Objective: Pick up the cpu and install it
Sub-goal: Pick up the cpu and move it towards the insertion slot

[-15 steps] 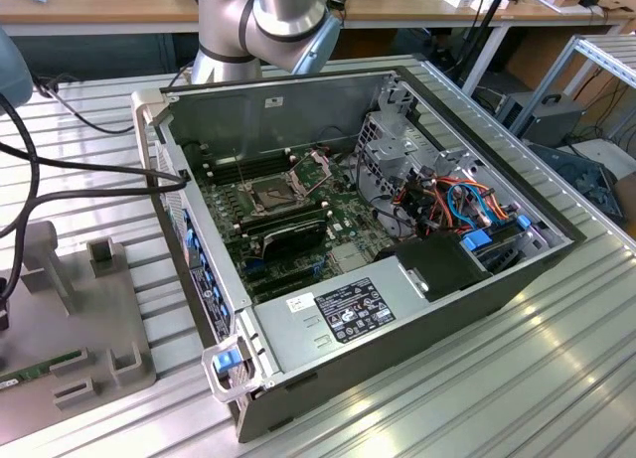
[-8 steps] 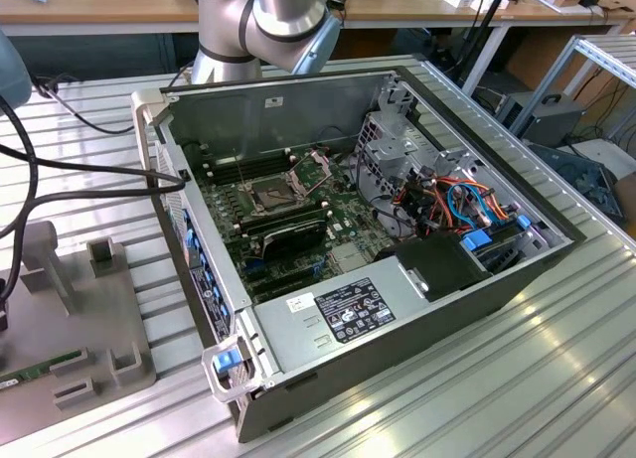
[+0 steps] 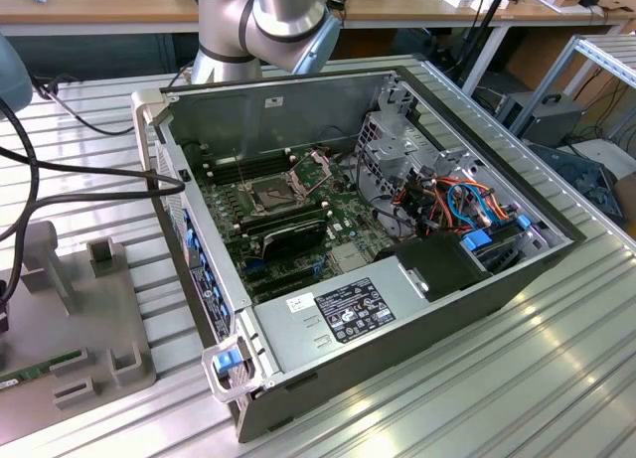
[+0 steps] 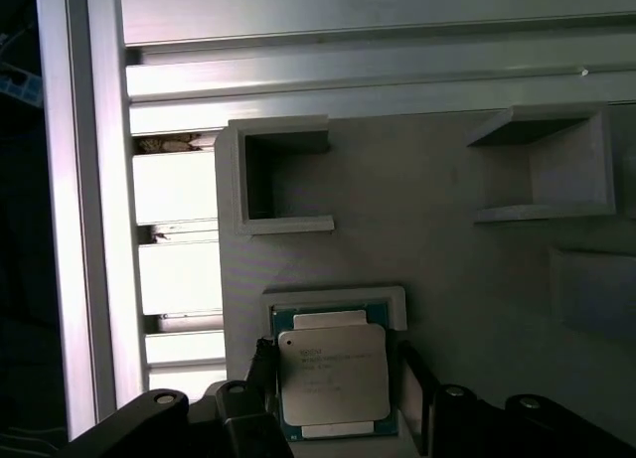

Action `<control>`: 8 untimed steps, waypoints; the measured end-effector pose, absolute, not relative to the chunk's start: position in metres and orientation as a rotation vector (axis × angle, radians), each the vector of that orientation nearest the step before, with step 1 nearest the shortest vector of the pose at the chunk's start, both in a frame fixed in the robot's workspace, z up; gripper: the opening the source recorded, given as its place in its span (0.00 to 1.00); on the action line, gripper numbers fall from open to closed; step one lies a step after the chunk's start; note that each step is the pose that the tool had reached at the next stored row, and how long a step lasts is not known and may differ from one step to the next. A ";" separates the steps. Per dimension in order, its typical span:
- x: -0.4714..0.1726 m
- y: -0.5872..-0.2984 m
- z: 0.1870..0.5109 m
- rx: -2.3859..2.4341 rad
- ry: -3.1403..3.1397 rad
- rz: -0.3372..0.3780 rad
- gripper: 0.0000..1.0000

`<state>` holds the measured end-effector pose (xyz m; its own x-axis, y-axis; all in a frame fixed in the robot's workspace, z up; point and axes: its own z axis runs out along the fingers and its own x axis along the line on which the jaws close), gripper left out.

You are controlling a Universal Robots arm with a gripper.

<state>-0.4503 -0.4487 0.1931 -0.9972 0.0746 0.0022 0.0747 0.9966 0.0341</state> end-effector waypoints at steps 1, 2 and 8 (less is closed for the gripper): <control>-0.450 -0.449 0.193 -0.117 -3.138 -0.054 0.60; -0.450 -0.449 0.192 -0.117 -3.138 -0.054 0.60; -0.450 -0.449 0.191 -0.117 -3.138 -0.054 0.60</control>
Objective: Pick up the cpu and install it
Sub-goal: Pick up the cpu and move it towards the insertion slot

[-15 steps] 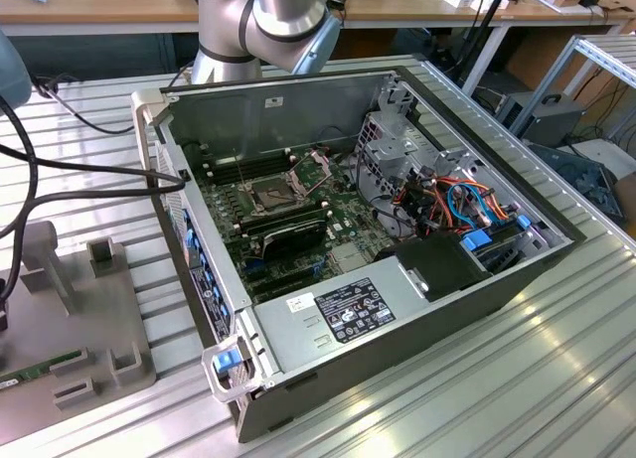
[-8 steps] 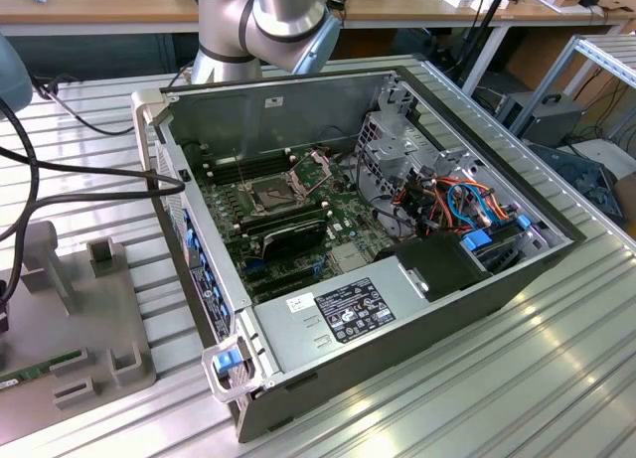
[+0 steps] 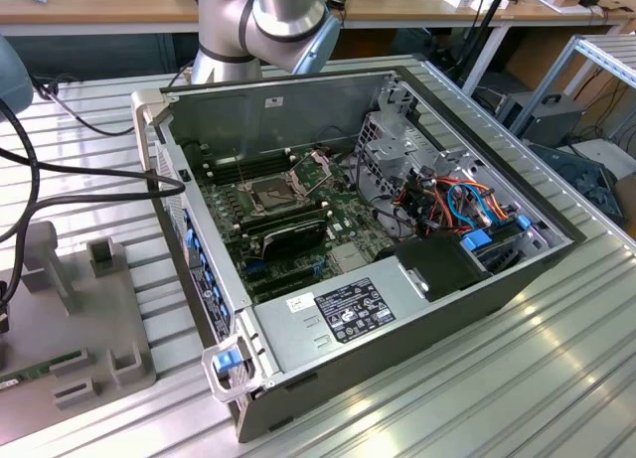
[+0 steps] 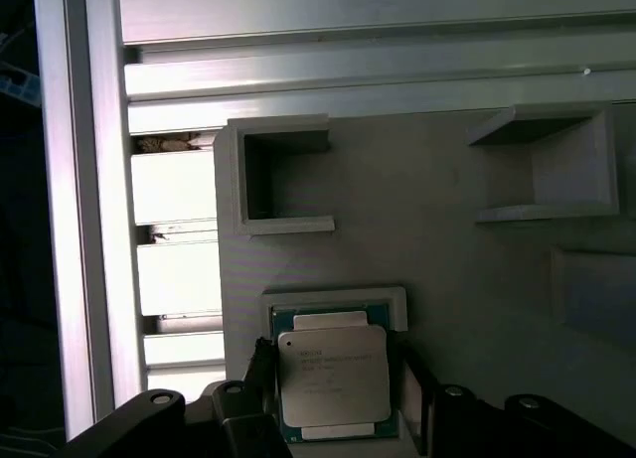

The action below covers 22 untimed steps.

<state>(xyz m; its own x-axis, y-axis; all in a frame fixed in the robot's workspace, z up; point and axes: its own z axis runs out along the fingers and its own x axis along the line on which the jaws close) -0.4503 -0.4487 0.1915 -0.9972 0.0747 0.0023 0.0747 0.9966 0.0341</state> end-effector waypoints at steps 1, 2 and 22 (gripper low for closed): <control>-0.450 -0.449 0.192 -0.117 -3.138 -0.054 0.60; -0.450 -0.449 0.192 -0.117 -3.138 -0.053 0.59; -0.450 -0.449 0.293 -0.117 -3.139 -0.054 0.55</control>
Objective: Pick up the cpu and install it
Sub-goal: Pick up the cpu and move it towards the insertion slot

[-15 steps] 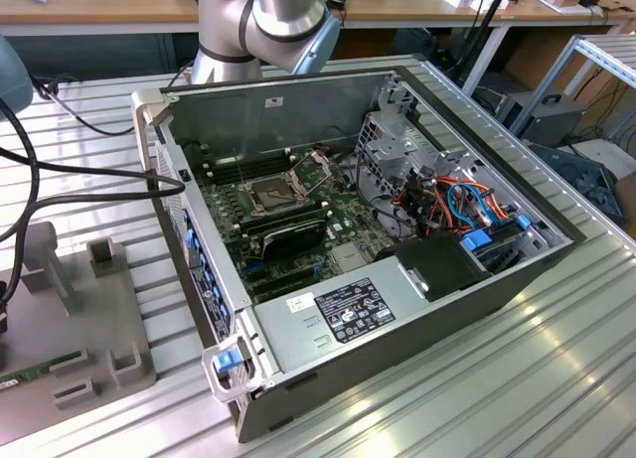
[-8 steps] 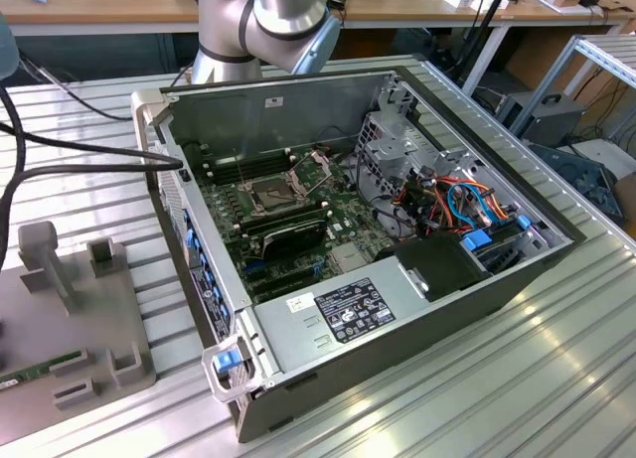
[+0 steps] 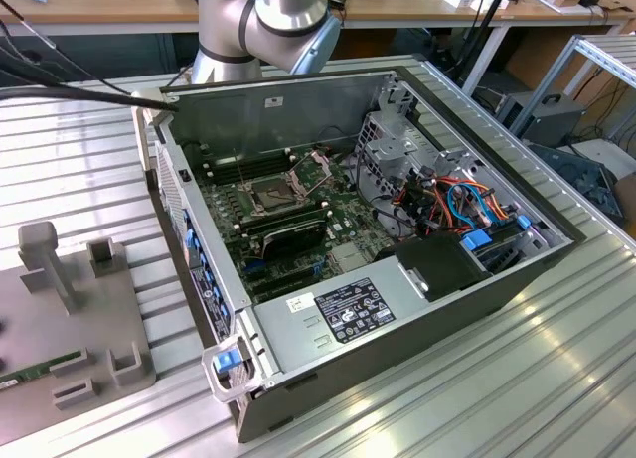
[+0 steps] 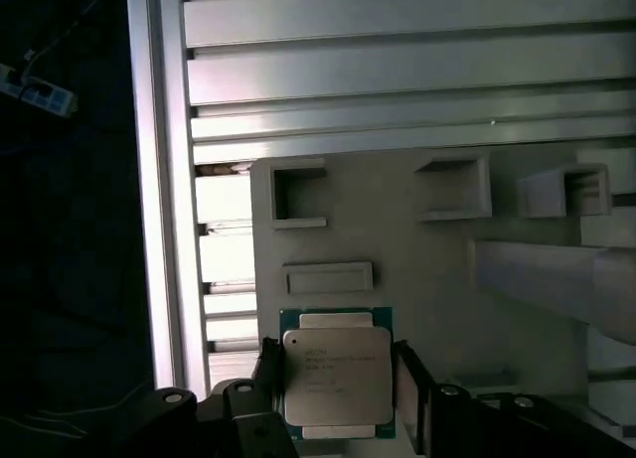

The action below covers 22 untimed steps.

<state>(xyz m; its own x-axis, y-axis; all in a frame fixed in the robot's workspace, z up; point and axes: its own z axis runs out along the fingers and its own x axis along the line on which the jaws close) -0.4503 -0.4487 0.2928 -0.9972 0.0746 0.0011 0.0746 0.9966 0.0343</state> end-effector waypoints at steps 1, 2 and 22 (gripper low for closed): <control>-0.450 -0.449 0.301 0.117 3.138 0.054 0.55; -0.450 -0.449 0.306 0.117 3.138 0.054 0.55; -0.440 -0.449 0.377 0.117 3.132 0.054 0.55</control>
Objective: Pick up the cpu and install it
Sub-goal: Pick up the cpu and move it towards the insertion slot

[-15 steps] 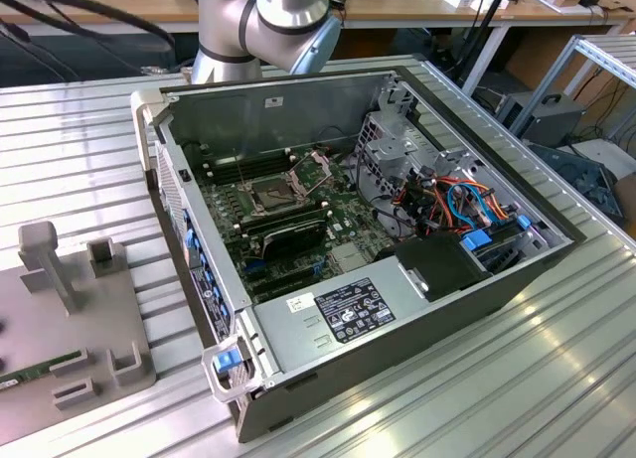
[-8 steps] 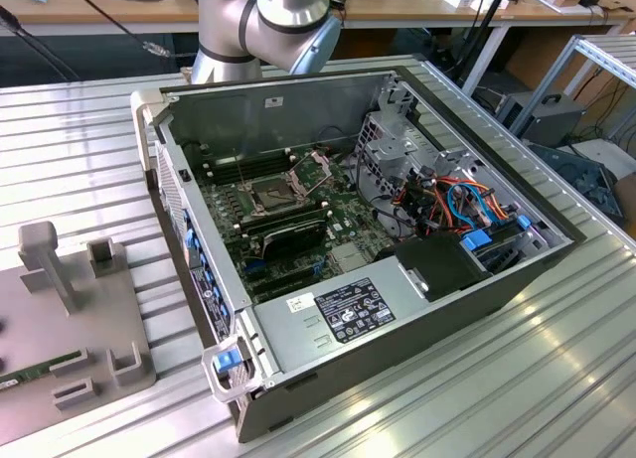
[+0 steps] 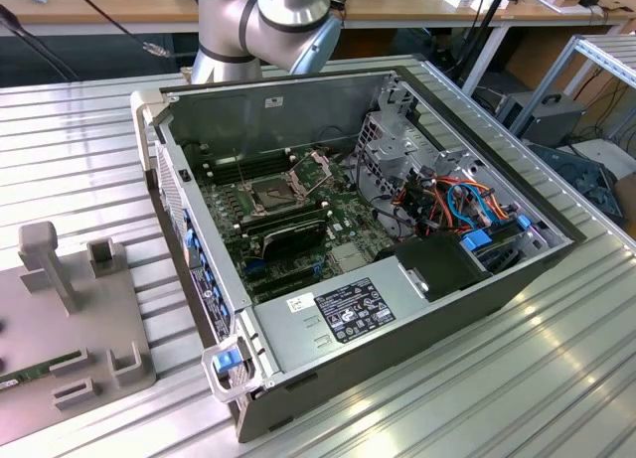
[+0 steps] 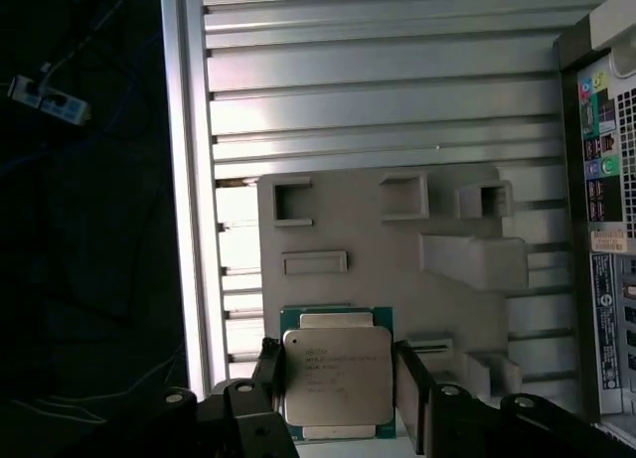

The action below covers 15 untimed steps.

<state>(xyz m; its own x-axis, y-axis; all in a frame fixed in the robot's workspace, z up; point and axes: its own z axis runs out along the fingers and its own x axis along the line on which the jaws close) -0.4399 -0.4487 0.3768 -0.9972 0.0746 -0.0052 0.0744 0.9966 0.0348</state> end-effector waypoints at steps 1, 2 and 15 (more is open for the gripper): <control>-0.437 -0.449 0.377 0.117 3.133 0.054 0.55; -0.431 -0.449 0.377 0.117 3.133 0.054 0.55; -0.343 -0.449 0.377 0.117 3.133 0.058 0.55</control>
